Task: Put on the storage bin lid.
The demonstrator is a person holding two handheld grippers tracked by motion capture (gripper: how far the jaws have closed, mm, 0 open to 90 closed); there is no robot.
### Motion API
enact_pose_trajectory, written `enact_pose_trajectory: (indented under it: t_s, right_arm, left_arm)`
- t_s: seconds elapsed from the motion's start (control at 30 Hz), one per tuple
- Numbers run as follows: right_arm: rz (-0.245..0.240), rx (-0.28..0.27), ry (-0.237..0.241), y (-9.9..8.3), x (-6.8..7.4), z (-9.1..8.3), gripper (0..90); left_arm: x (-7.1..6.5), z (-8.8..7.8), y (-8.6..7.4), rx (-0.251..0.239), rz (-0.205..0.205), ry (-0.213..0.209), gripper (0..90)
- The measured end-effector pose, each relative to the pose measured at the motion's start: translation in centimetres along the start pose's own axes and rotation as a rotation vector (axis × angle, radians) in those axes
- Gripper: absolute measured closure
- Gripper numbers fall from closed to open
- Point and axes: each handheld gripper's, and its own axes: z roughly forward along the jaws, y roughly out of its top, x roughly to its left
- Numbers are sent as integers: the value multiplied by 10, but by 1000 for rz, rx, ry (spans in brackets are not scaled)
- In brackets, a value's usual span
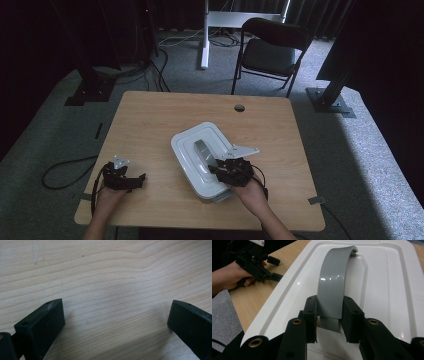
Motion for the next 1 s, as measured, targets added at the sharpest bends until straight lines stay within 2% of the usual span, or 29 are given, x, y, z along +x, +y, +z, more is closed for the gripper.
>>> enact_pose_trajectory:
  t_s: [0.2,0.27,0.47,0.5,0.57,0.63,0.67,0.7,0.77,0.8,0.83,0.87,0.93,1.0]
  right_arm:
    - [23,2,5,-2,-8,-2,679]
    - [21,14,15,-5,-8,1,680]
    - [10,-6,15,-7,-8,1,672]
    - [9,-7,14,-8,-8,0,653]
    - [12,-8,41,-7,-10,0,498]
    - [0,-11,29,-5,-12,-3,406]
    - [0,-11,29,-5,-12,-3,406]
    - [30,-59,45,-3,-18,-11,350]
    - [37,-71,38,-2,-21,-14,350]
    - [37,-71,38,-2,-21,-14,305]
    - [64,-107,7,1,-31,-22,190]
    - [57,-106,2,2,-35,-24,122]
    - [49,-116,-61,3,-42,-27,131]
    - [52,-124,-72,3,-47,-28,130]
  left_arm:
    - [0,0,0,0,0,0,15]
    - [0,0,0,0,0,0,14]
    - [0,0,0,0,0,0,15]
    - [0,0,0,0,0,0,15]
    - [0,0,0,0,0,0,15]
    - [0,0,0,1,-1,1,15]
    - [0,0,0,1,-1,1,15]
    - [0,0,0,0,-3,3,14]
    - [0,0,0,0,-3,3,14]
    - [0,0,0,0,-11,7,14]
    - [0,0,0,0,-14,11,14]
    - [0,0,0,0,-17,13,14]
    - [0,0,0,0,-21,17,14]
    - [-1,0,1,2,-20,20,14]
